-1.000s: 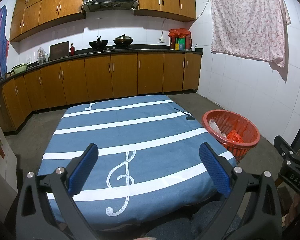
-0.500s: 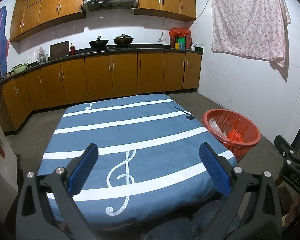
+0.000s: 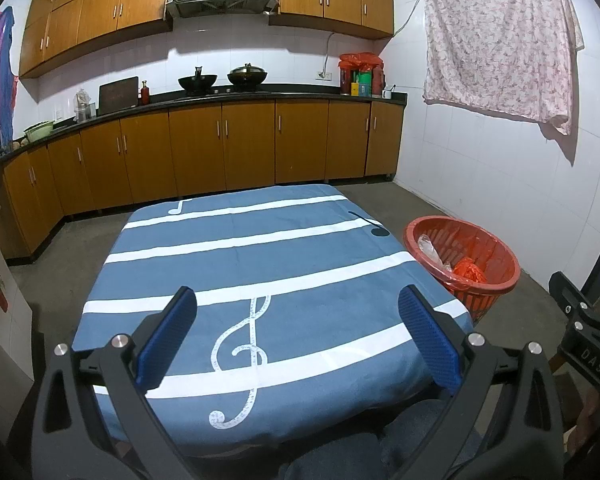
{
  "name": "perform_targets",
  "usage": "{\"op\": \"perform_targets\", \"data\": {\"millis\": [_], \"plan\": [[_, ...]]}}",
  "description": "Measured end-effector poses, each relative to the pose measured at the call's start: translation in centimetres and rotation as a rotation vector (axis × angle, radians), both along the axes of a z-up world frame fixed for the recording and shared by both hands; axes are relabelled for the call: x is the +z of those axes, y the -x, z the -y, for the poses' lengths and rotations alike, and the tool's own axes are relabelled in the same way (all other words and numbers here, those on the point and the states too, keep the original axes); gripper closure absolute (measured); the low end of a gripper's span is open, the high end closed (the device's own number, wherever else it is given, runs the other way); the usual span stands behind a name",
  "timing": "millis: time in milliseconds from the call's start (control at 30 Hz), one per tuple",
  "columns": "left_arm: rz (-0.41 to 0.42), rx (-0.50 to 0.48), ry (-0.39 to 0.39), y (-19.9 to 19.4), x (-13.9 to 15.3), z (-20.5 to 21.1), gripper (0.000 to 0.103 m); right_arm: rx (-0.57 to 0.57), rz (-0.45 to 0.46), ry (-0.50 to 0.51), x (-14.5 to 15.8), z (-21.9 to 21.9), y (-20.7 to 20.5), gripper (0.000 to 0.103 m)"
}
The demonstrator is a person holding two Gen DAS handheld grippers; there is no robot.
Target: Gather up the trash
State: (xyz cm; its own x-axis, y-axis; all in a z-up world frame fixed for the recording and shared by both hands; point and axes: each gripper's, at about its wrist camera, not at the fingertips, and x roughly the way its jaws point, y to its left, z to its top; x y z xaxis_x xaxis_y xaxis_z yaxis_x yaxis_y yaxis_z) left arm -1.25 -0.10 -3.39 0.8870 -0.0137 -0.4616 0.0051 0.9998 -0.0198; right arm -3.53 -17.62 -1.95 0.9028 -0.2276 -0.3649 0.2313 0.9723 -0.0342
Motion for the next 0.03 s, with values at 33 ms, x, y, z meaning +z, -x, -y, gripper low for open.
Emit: {"op": "perform_targets", "data": {"millis": [33], "plan": [[-0.001, -0.001, 0.000, -0.13, 0.08, -0.06, 0.004, 0.000, 0.000, 0.000, 0.03, 0.02, -0.01, 0.002]]}}
